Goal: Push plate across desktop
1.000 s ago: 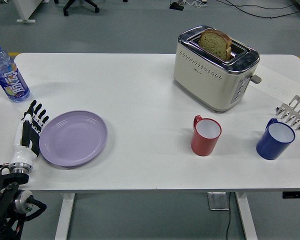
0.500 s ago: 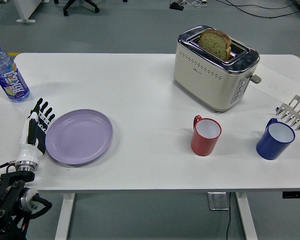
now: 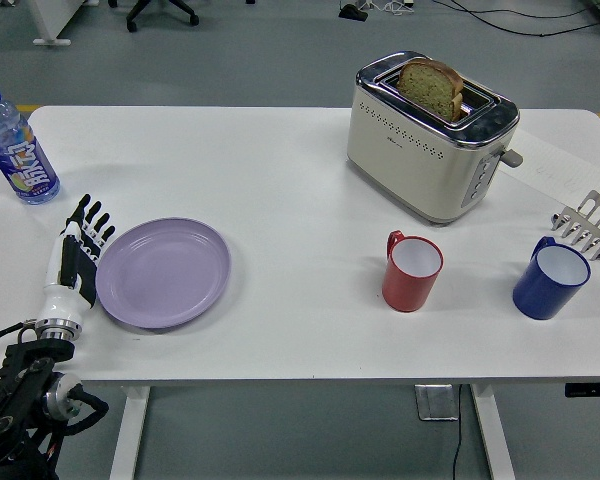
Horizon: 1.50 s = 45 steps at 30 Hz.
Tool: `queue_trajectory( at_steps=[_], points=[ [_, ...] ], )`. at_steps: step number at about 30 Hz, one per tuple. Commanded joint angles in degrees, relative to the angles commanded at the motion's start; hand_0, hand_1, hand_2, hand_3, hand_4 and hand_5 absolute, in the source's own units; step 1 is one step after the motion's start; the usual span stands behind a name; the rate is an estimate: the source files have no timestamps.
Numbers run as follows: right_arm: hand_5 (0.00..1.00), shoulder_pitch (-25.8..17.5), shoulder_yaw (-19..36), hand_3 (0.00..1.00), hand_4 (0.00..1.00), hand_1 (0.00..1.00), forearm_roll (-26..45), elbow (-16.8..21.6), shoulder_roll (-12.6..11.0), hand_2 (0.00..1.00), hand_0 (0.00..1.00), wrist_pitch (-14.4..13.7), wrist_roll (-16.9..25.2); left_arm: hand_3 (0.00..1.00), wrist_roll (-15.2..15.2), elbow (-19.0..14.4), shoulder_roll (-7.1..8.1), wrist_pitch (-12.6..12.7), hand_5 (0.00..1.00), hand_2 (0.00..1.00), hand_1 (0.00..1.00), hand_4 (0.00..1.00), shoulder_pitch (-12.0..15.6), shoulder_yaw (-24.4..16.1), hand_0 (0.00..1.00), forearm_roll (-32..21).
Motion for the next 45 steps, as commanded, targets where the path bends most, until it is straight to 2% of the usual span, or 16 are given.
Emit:
queue_trajectory(
  at_steps=[15, 45],
  points=[
    [0.382, -0.2, -0.4, 0.640, 0.164, 0.554, 0.1, 0.0, 0.0, 0.656, 0.612, 0.1, 0.1, 0.998, -0.4, 0.0, 0.00, 0.3, 0.998, 0.987, 0.929, 0.512, -0.1, 1.7, 0.887, -0.5],
    [0.381, 0.5, -1.0, 0.640, 0.164, 0.554, 0.0, 0.0, -0.1, 0.656, 0.613, 0.2, 0.0, 0.998, -0.4, 2.1, 0.00, 0.2, 0.998, 0.980, 0.926, 0.506, -3.3, 4.4, 0.882, 0.4]
  ],
)
